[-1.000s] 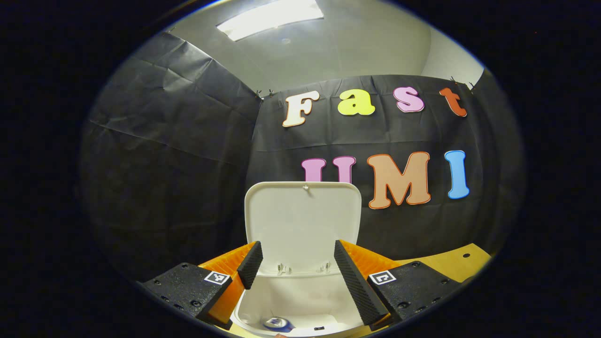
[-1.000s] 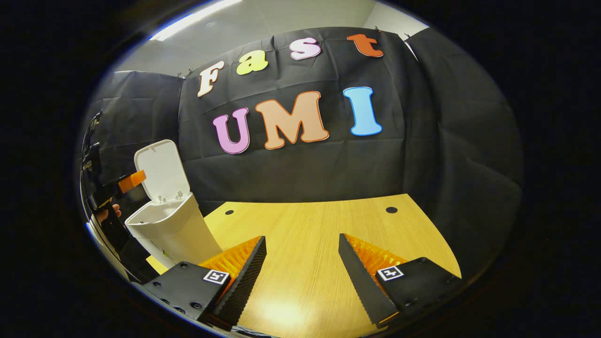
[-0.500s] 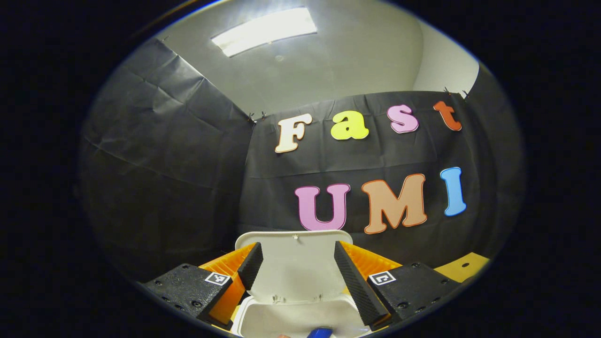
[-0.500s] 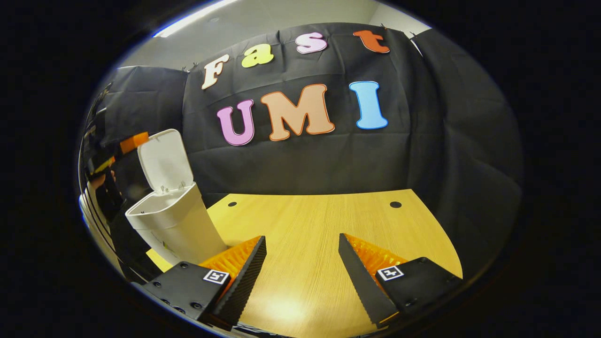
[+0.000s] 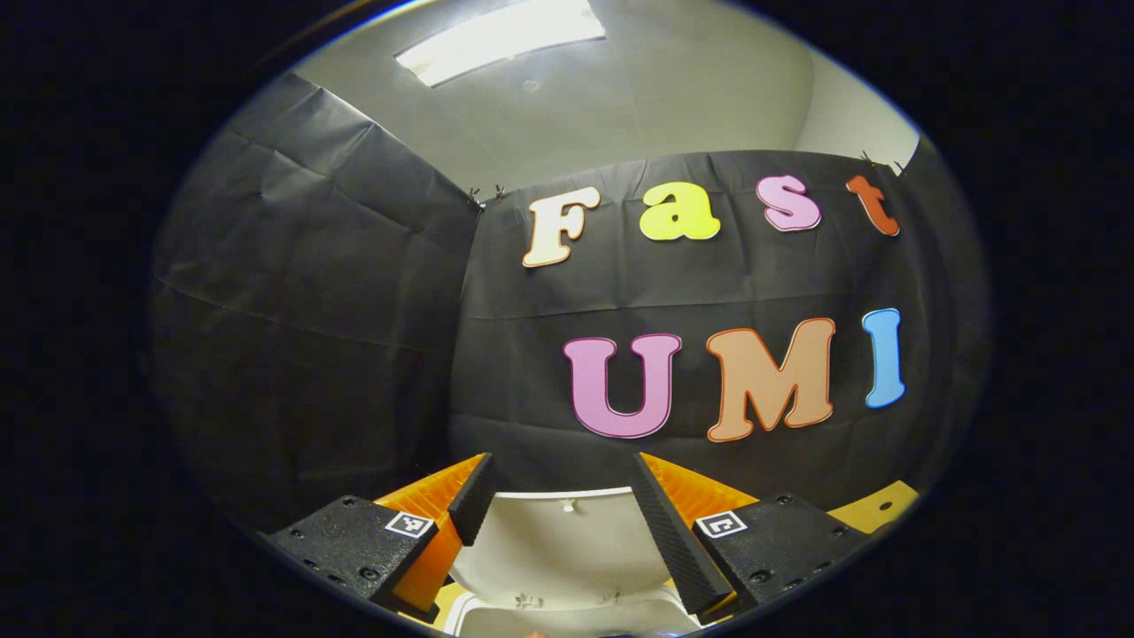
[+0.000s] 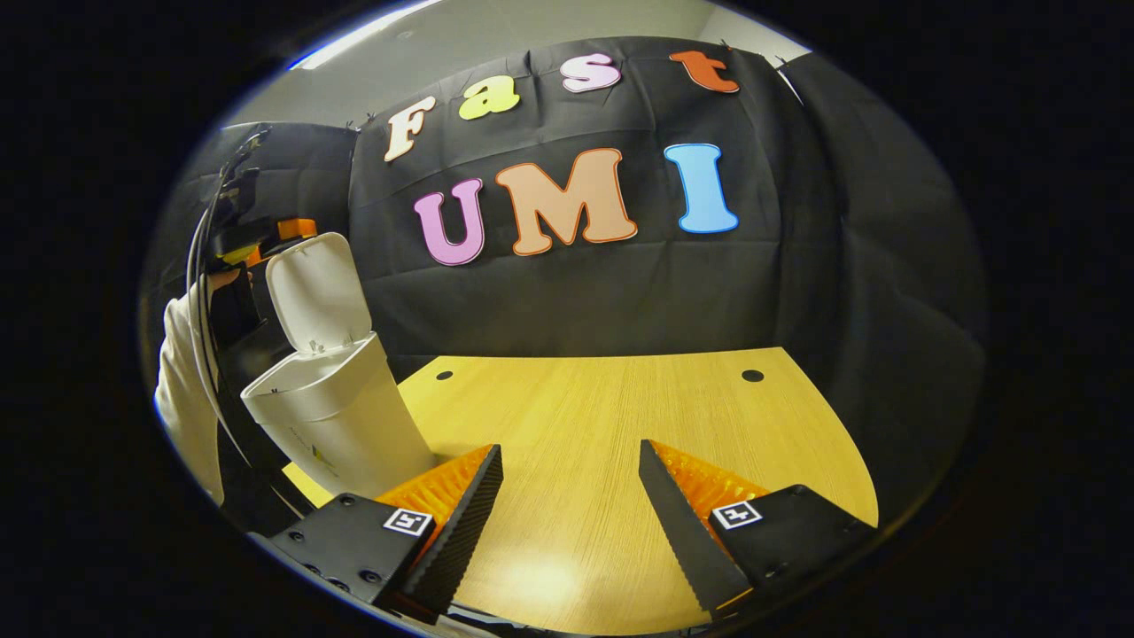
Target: Press the lid of the desktop garbage bin to open it, pick up the crumpled paper on the desktop and throw it into the bin, then pick up the pop can on the desktop and drop it into the bin, and finally close the garbage bin lid.
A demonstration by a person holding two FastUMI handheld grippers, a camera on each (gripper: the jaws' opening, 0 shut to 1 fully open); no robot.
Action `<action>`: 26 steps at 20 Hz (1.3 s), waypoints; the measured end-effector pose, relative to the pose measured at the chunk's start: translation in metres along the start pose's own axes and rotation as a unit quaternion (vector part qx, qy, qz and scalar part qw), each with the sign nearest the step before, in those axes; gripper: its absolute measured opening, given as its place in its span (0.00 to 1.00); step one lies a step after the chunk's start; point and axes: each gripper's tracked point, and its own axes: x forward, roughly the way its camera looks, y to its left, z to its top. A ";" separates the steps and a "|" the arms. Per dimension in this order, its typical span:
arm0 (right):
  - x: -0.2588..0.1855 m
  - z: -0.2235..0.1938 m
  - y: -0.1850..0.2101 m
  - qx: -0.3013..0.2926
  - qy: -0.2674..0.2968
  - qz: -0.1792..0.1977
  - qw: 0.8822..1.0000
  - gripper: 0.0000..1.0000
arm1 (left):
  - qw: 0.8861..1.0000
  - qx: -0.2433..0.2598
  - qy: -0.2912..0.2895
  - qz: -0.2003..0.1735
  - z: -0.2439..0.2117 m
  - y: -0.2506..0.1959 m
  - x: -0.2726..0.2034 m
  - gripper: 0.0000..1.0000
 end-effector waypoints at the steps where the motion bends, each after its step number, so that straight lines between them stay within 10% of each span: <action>1: 0.000 0.000 -0.001 0.001 0.001 -0.001 1.000 0.99 | 1.000 0.004 0.001 -0.001 0.001 -0.001 0.004 0.89; 11: -0.005 -0.006 0.001 0.006 0.001 -0.001 1.000 0.98 | 1.000 -0.012 0.001 -0.006 -0.002 -0.004 -0.006 0.90; 26: -0.008 -0.007 0.012 0.009 0.001 0.011 1.000 0.98 | 0.998 -0.003 -0.057 0.004 -0.045 -0.011 -0.149 0.89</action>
